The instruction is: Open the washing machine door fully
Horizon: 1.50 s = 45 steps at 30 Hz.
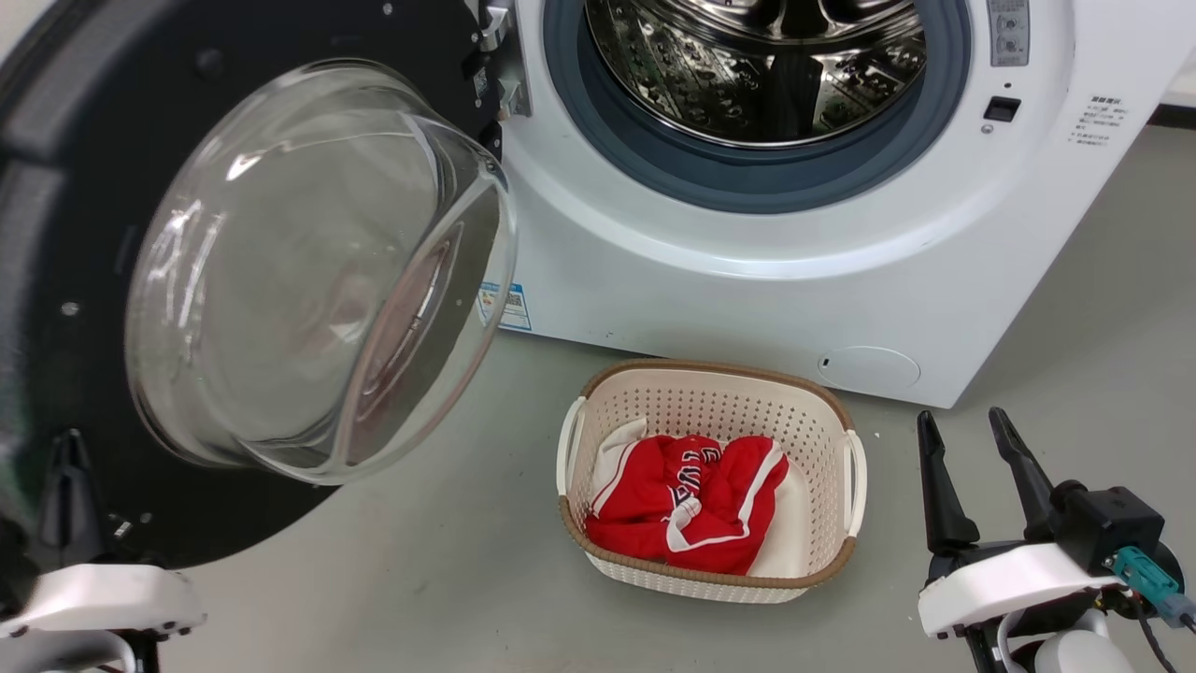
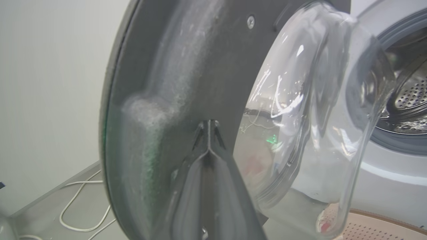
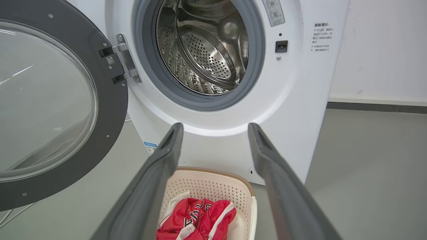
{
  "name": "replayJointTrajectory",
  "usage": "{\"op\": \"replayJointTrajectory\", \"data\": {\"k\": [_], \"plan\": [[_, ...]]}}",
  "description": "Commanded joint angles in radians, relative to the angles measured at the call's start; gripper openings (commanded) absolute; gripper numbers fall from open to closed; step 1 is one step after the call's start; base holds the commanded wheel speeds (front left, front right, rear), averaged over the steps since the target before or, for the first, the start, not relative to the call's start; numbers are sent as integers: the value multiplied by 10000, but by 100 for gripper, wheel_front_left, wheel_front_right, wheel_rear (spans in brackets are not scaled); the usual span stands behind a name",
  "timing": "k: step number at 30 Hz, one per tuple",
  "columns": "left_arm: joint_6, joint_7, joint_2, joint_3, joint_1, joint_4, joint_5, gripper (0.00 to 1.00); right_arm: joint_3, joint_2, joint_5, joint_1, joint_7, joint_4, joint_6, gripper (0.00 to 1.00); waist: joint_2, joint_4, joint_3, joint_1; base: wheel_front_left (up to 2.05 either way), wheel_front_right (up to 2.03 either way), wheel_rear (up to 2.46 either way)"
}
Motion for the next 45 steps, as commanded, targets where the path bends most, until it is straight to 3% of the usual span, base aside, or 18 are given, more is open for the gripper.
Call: {"op": "replayJointTrajectory", "data": {"k": [1, 9, 14, 23, 31, 32, 34, 35, 36, 45], "plan": [[86, -43, 93, 202, -167, 246, -66, 0, -14, 16, -58, -181, -7, -52, -7, 100, 0, -64, 87, 0, 0, 0, 0], [-420, -151, 712, 1172, -1171, 1747, -380, 0, -87, 16, -139, -333, 14, -86, -7, 100, 0, -163, 313, 0, 0, 0, 0], [-829, -163, 744, 1572, -1757, 2335, -162, 0, -131, 14, -116, -397, 8, -44, -5, 100, 0, -184, 350, 0, 0, 0, 0], [-1232, -147, 64, 2142, -1638, 2381, 512, 0, -95, 14, 19, -351, -33, 129, -7, 100, 0, -296, 122, 0, 0, 0, 0], [-1395, -148, -1165, 1958, -607, 1040, 1479, 0, -70, 16, 143, -49, -68, 232, -5, 100, 0, -322, -400, 0, 0, 0, 0], [-1419, -149, -1328, 1870, -452, 812, 1607, 8, -43, 14, 138, -11, -69, 245, -7, 100, 0, -339, -459, 0, 0, 0, 0], [-1508, -148, -1618, 1751, -178, 495, 1760, 61, 25, 13, 143, 42, -74, 238, -5, 100, 0, -386, -559, 0, 0, 0, 0], [-1559, -150, -1781, 1648, -50, 371, 1825, 96, 58, 14, 153, 56, -75, 248, -7, 100, 0, -418, -620, 0, 0, 0, 0], [-1628, -148, -1907, 1581, 61, 297, 1865, 100, 81, 14, 164, 84, -73, 255, -7, 100, 0, -447, -669, 0, 0, 0, 0], [-2199, -150, -2676, 582, 146, -165, 2618, 100, 239, 14, 56, 237, -80, 146, -5, 100, 0, -735, -958, 0, 0, 0, 0]]}}
